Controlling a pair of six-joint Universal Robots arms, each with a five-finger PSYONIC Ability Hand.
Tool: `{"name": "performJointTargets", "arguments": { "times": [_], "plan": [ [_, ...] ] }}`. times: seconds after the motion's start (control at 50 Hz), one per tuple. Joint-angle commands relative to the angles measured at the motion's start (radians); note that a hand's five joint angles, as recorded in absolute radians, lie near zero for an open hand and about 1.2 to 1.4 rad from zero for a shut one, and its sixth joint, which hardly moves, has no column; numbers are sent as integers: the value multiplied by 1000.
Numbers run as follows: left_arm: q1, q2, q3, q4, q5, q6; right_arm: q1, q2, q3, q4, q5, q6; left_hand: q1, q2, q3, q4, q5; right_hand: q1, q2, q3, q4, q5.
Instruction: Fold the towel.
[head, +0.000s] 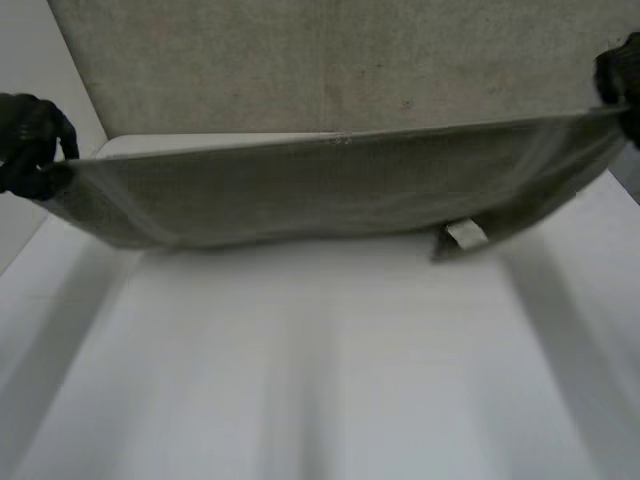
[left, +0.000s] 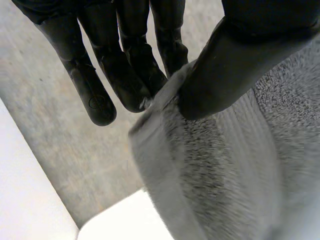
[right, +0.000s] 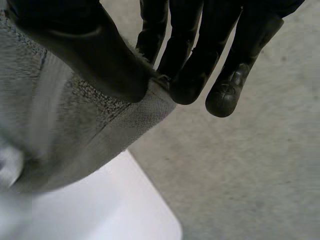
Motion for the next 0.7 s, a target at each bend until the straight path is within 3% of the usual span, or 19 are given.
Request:
{"name": "performJointTargets", "arguments": {
  "times": [0.02, 0.2, 0.38, 0.42, 0.48, 0.52, 0.54, 0.58, 0.7],
  "plan": [
    [25, 14, -1, 3, 34, -71, -42, -3, 1, 6, -73, 6, 134, 53, 59, 40, 97, 69, 92, 59, 62, 58],
    [23, -34, 13, 1, 28, -72, -34, 7, 0, 7, -56, 4, 134, 53, 59, 40, 97, 69, 92, 59, 62, 58],
    [0, -97, 120, 1, 18, -77, -29, 106, -86, 3, -45, 6, 134, 53, 59, 40, 97, 69, 92, 59, 62, 58],
    [-39, -184, 233, -2, 6, -101, 3, 218, -199, -5, -16, 4, 134, 53, 59, 40, 97, 69, 92, 59, 62, 58],
    [-69, -240, 324, -10, -17, -123, 44, 278, -307, -4, 29, 4, 134, 53, 59, 40, 97, 69, 92, 59, 62, 58],
    [-139, -336, 541, -51, -96, -154, 128, 406, -582, 6, 158, 9, 134, 53, 59, 40, 97, 69, 92, 59, 62, 58],
    [-139, -336, 542, -51, -97, -154, 129, 407, -583, 6, 159, 9, 134, 53, 59, 40, 97, 69, 92, 59, 62, 58],
    [-191, -387, 763, -135, -169, -172, 191, 502, -849, 13, 252, 29, 134, 53, 59, 40, 97, 69, 92, 59, 62, 58],
    [-207, -396, 919, -234, -192, -200, 201, 554, -1048, 119, 237, 95, 134, 53, 59, 40, 97, 69, 92, 59, 62, 58]
  ]
}}
